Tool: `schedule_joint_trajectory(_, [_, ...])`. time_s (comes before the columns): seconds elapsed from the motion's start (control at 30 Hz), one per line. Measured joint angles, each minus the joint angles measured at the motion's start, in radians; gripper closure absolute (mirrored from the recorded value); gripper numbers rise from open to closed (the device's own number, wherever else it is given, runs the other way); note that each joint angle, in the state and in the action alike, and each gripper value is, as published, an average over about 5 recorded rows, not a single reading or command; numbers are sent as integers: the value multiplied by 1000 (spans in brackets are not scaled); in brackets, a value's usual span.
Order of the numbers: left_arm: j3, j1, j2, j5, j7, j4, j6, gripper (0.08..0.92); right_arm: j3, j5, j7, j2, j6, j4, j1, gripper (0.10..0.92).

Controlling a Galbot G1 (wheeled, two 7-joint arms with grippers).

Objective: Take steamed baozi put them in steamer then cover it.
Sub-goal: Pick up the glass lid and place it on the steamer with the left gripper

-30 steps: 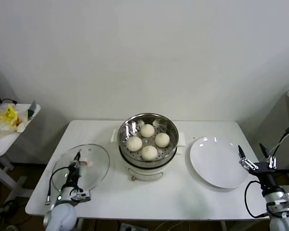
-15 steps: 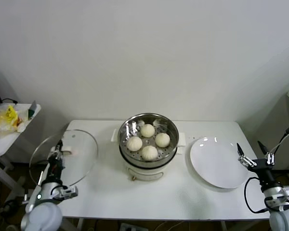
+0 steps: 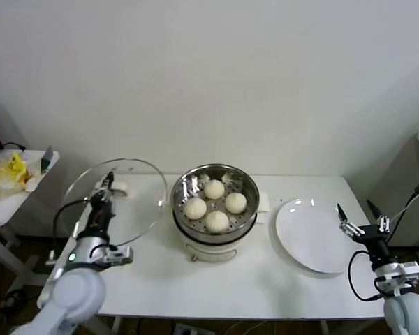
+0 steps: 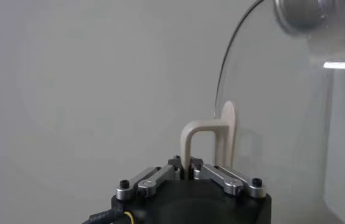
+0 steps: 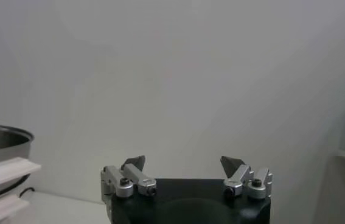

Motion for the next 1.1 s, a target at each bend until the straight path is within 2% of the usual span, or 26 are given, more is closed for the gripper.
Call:
schedule_joint_trajectory(0.2, [204, -210, -23, 11, 84, 35, 71, 848, -4, -15, 2, 1, 0, -14, 12, 203])
schedule_joint_trajectory(0.4, [338, -323, -110, 59, 141, 106, 113, 848, 6, -25, 2, 11, 4, -18, 10, 203])
schedule_joint_trajectory(0.77, [464, -408, -339, 161, 166, 248, 124, 848, 49, -38, -2, 40, 19, -24, -13, 203])
schedule_joint_trajectory(1.1, [493, -421, -465, 209, 158, 359, 124, 848, 83, -42, -7, 58, 26, -28, -27, 203])
